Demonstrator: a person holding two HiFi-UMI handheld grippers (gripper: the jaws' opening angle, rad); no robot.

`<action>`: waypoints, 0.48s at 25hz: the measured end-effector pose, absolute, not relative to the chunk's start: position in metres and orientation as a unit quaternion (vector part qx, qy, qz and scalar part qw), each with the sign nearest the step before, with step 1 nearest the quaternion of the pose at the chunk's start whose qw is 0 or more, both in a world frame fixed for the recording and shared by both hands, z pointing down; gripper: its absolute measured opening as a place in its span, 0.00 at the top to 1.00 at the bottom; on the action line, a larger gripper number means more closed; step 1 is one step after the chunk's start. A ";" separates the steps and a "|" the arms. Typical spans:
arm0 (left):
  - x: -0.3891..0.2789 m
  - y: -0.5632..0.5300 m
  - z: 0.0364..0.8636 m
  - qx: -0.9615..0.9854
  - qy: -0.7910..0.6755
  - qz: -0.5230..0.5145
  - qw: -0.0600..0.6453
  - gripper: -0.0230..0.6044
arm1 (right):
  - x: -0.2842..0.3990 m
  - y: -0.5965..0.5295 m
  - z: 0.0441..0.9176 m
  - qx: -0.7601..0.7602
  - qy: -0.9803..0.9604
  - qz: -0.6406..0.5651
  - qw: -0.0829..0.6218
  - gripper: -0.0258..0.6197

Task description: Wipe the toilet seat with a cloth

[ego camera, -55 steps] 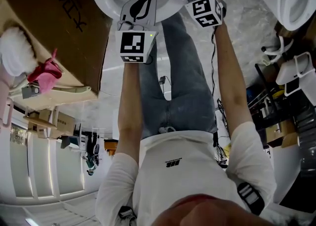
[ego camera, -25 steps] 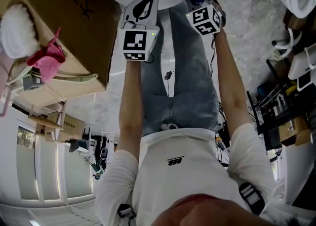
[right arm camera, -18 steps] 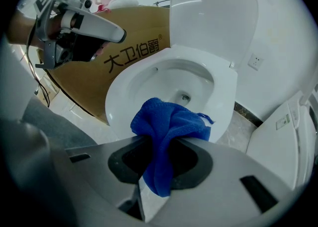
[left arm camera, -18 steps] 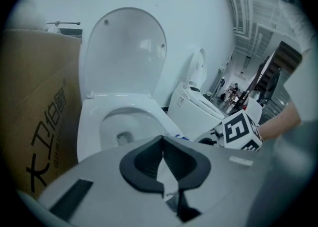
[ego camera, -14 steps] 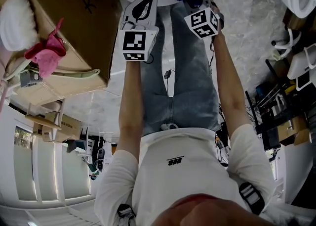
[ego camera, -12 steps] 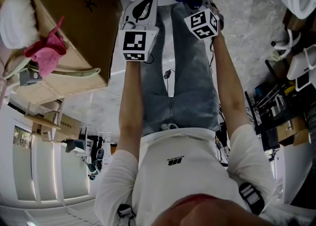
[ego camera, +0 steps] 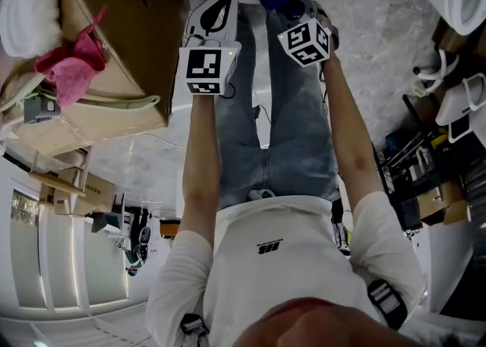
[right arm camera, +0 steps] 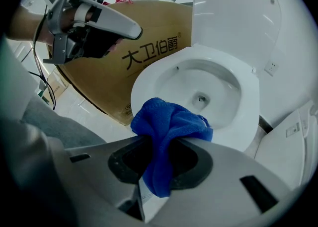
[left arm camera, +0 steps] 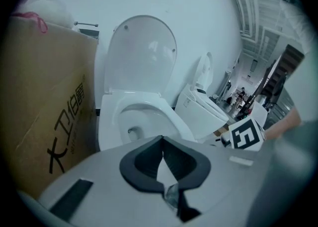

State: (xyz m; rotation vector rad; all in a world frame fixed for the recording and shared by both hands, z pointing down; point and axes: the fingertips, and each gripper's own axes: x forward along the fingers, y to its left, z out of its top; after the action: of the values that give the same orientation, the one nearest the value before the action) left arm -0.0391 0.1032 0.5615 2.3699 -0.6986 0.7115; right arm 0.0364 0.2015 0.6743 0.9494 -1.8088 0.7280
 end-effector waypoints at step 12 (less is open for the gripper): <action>-0.075 0.102 0.566 0.870 -0.298 0.255 0.300 0.95 | -0.004 0.192 0.674 0.338 -0.763 0.270 0.481 0.82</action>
State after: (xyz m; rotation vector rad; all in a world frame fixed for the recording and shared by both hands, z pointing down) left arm -0.0749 0.1019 0.5657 2.3079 -0.7905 0.6759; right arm -0.0042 0.1922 0.6743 0.8244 -1.8597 0.6574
